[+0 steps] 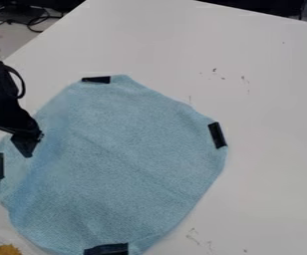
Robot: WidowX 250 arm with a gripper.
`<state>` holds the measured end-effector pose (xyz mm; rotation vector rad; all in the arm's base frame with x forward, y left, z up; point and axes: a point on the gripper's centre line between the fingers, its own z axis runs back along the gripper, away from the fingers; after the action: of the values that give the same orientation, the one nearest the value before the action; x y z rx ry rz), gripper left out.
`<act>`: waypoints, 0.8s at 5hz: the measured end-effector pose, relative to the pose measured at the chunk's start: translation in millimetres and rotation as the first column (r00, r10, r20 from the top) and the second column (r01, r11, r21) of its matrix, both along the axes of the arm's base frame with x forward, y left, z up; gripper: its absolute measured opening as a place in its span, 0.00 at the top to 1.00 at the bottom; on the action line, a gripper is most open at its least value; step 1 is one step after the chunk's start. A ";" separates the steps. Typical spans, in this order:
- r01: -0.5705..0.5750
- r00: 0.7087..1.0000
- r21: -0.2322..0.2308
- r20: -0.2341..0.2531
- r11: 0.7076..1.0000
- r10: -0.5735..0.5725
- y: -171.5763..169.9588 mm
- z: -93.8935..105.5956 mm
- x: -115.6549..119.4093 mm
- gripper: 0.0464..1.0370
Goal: Fold from top right to bottom left
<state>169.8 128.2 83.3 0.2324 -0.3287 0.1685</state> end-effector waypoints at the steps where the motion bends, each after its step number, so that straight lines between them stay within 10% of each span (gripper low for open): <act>1: -0.004 1.000 -0.004 -0.010 1.000 0.004 -1.4 -2.4 -1.4 0.04; 4: 0.051 0.997 -0.039 -0.064 0.998 -0.053 -61.4 17.3 37.1 0.04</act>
<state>206.9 66.8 100.6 0.1917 -0.2669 0.1154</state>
